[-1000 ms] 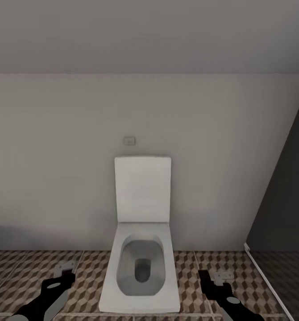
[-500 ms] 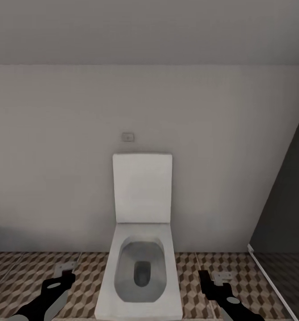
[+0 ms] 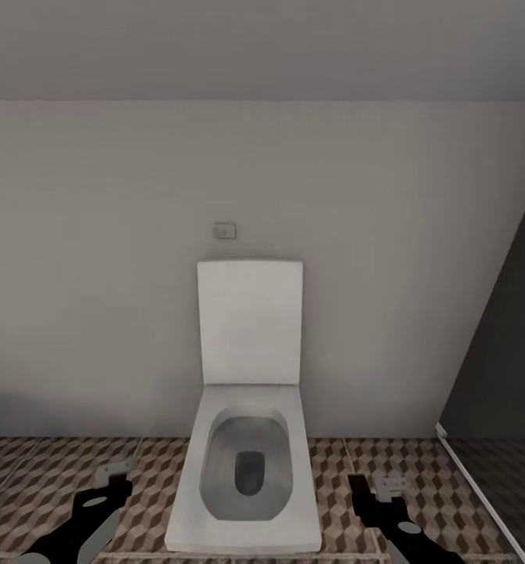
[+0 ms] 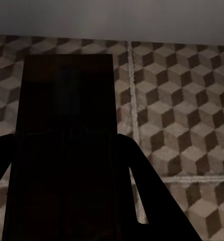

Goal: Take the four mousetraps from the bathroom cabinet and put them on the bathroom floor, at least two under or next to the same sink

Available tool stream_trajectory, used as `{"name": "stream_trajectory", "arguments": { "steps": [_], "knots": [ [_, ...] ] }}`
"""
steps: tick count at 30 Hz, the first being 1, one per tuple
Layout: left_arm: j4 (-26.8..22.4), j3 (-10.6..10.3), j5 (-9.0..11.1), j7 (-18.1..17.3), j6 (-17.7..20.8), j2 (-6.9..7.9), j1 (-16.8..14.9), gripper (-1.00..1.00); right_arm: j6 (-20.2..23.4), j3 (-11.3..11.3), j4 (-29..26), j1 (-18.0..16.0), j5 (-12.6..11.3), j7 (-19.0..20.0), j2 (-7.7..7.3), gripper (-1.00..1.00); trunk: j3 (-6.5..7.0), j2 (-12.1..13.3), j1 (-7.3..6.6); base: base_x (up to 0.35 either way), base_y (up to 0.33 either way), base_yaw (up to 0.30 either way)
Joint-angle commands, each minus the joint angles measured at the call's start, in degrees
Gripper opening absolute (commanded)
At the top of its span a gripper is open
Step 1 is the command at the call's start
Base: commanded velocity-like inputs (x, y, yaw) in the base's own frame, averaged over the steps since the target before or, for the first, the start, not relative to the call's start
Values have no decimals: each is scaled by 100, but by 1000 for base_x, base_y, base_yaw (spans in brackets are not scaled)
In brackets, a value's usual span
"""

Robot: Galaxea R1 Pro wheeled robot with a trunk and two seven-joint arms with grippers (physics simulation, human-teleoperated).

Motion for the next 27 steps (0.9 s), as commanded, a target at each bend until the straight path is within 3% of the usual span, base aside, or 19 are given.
{"name": "stream_trajectory", "arguments": {
  "steps": [1,27],
  "knots": [
    [-14,-49,28,47,21,6,-4,-100,-19,48,4,-4,-57,-14,-2,-100,-24,-44,22,0,0,0],
    [-12,-49,28,44,21,11,-4,-100,-19,48,4,-4,-57,-14,-2,-100,-491,-1087,593,0,0,0]
  ]
}}
